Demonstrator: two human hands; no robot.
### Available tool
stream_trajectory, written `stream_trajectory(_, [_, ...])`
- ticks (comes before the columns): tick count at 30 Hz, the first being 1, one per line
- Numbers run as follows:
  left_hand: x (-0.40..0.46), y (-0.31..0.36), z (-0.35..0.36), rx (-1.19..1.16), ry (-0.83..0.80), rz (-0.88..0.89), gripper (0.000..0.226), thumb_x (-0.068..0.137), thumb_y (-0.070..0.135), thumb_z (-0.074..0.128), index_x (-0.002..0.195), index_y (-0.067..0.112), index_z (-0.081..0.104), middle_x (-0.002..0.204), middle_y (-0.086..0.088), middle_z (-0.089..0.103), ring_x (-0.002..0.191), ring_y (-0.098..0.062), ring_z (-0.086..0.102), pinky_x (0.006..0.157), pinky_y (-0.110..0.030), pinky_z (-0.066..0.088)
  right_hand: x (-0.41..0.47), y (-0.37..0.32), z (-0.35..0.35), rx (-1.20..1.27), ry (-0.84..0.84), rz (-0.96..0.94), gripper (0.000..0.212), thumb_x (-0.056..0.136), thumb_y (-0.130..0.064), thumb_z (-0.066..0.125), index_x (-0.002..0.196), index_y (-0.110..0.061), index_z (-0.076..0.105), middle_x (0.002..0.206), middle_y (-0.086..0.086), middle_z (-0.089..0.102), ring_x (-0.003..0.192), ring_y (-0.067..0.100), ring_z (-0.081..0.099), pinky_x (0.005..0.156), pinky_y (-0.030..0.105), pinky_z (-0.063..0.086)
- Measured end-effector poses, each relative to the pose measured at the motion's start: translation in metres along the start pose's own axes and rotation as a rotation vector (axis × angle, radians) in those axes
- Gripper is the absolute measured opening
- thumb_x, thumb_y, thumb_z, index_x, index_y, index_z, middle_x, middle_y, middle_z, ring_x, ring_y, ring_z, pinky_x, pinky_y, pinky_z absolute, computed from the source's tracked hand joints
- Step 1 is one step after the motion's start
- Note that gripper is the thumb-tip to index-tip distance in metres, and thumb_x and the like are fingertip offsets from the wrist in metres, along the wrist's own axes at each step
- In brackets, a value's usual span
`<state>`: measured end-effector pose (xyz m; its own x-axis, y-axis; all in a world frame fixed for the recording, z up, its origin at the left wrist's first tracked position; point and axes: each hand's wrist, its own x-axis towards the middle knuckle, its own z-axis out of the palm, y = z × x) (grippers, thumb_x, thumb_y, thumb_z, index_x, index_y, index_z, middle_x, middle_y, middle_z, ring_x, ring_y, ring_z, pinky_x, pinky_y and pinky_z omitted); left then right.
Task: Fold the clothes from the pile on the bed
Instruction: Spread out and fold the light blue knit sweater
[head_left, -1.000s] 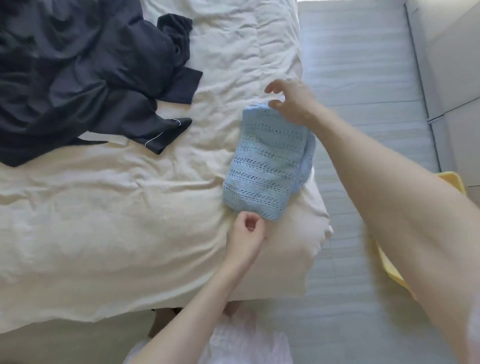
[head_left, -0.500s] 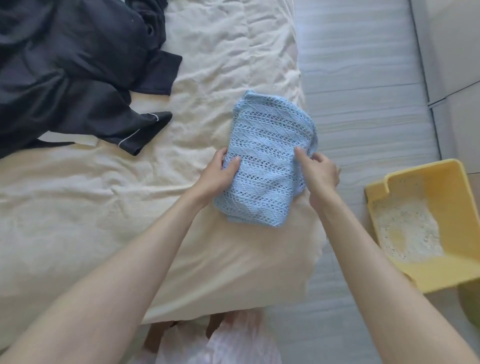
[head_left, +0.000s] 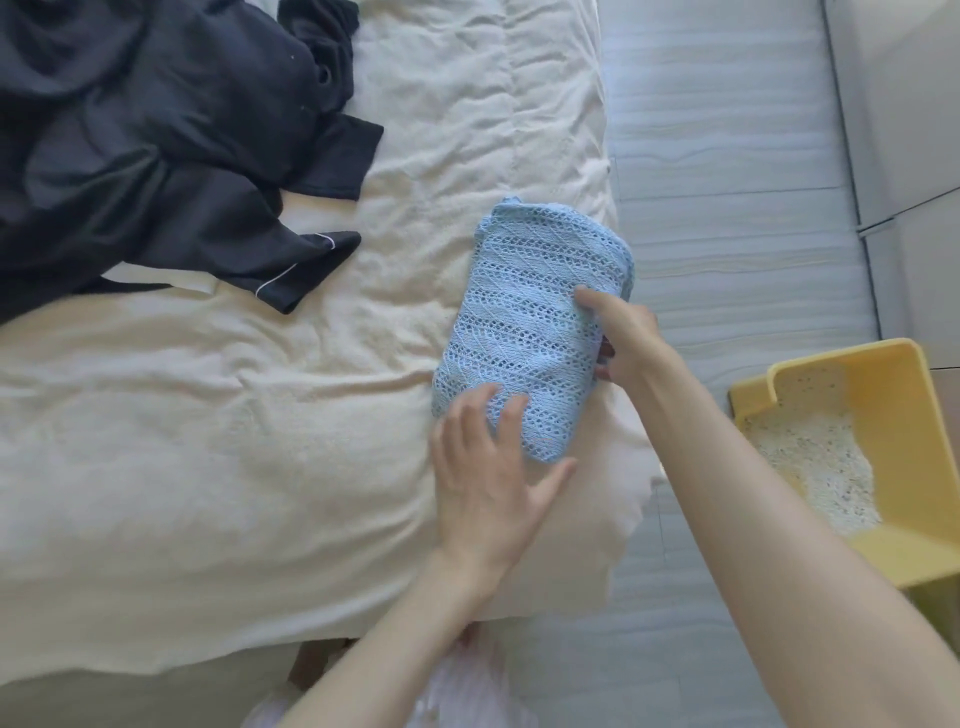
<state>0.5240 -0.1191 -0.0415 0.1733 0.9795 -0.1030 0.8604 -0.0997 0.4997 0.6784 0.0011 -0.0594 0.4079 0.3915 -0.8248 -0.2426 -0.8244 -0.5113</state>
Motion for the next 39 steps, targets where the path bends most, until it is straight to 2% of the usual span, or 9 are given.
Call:
stream_trajectory(5, [0.014,0.029,0.033,0.208,-0.323,-0.094,0.088,0.083,0.052,0.056,0.151,0.022,0.009,0.157,-0.019,0.003,0.144,-0.037,-0.003,0.113,-0.056,-0.007,-0.002,-0.015,-0.002,-0.022,-0.055,0.016,0.036,0.082,-0.022,0.069,0.113,-0.01,0.056,0.079,0.003,0.064,0.058,0.015,0.063,0.044,0.02,0.049])
stream_trajectory(8, [0.02,0.018,0.031,0.303,-0.28,-0.069,0.076,0.081,0.028,0.063,0.148,0.018,0.027,0.152,-0.02,0.025,0.141,-0.038,0.021,0.113,-0.059,0.012,-0.001,-0.026,-0.002,-0.066,-0.089,0.027,0.032,0.084,-0.024,0.068,0.109,-0.01,0.055,0.076,0.005,0.064,0.044,0.014,0.064,0.038,0.023,0.048])
stream_trajectory(11, [0.019,0.011,0.025,0.286,-0.222,-0.02,0.07,0.063,0.017,0.079,0.13,0.014,0.056,0.135,-0.018,0.053,0.126,-0.036,0.049,0.102,-0.056,0.038,0.002,-0.034,-0.002,-0.119,-0.101,0.038,0.029,0.086,-0.023,0.067,0.108,-0.009,0.054,0.081,0.008,0.066,0.058,0.018,0.067,0.041,0.026,0.051])
stream_trajectory(19, [0.012,-0.014,-0.01,0.051,0.03,0.002,0.07,0.059,-0.02,0.069,0.125,0.004,0.059,0.13,-0.021,0.055,0.119,-0.04,0.053,0.095,-0.059,0.044,-0.018,-0.063,0.014,-0.089,-0.291,-0.012,0.012,0.084,-0.01,0.065,0.094,-0.012,0.058,0.098,0.008,0.062,0.084,0.025,0.064,0.061,0.036,0.055])
stream_trajectory(25, [0.027,-0.019,-0.054,0.066,0.208,0.05,0.068,0.061,-0.008,0.076,0.125,0.006,0.059,0.131,-0.015,0.056,0.121,-0.04,0.052,0.096,-0.06,0.042,-0.053,-0.101,0.054,-0.006,-0.519,-0.149,0.014,0.088,-0.01,0.057,0.102,-0.014,0.056,0.1,0.007,0.06,0.089,0.022,0.06,0.07,0.033,0.055])
stream_trajectory(29, [0.045,-0.01,-0.039,0.083,0.184,0.086,0.065,0.062,0.004,0.078,0.124,0.012,0.061,0.127,-0.007,0.061,0.116,-0.032,0.058,0.09,-0.045,0.049,-0.036,-0.116,0.045,0.105,-0.68,-0.149,0.027,0.09,-0.014,0.051,0.115,-0.006,0.056,0.106,0.01,0.066,0.095,0.025,0.066,0.081,0.038,0.057])
stream_trajectory(35, [0.055,0.019,0.026,0.154,-0.349,0.156,0.057,0.096,0.02,0.038,0.149,0.022,0.019,0.155,-0.001,0.024,0.142,-0.022,0.022,0.108,-0.035,0.021,0.022,-0.059,0.013,-0.29,-0.233,-0.13,0.01,0.094,-0.019,0.052,0.104,-0.022,0.053,0.097,0.0,0.058,0.072,0.013,0.056,0.064,0.027,0.047])
stream_trajectory(37, [0.055,0.017,0.023,0.131,-0.212,0.247,0.058,0.091,0.017,0.046,0.147,0.023,0.031,0.152,-0.004,0.032,0.141,-0.023,0.026,0.111,-0.042,0.023,0.03,-0.042,0.009,-0.182,-0.132,-0.239,0.024,0.092,-0.015,0.056,0.115,-0.023,0.052,0.1,-0.001,0.057,0.074,0.011,0.056,0.065,0.027,0.048])
stream_trajectory(39, [0.056,0.003,0.016,0.081,0.015,0.192,0.056,0.084,0.015,0.056,0.139,0.018,0.046,0.145,-0.011,0.043,0.136,-0.032,0.036,0.108,-0.05,0.031,0.029,-0.027,0.01,-0.246,-0.007,-0.453,0.047,0.091,-0.015,0.057,0.136,-0.017,0.045,0.118,0.001,0.056,0.101,0.016,0.058,0.088,0.034,0.048])
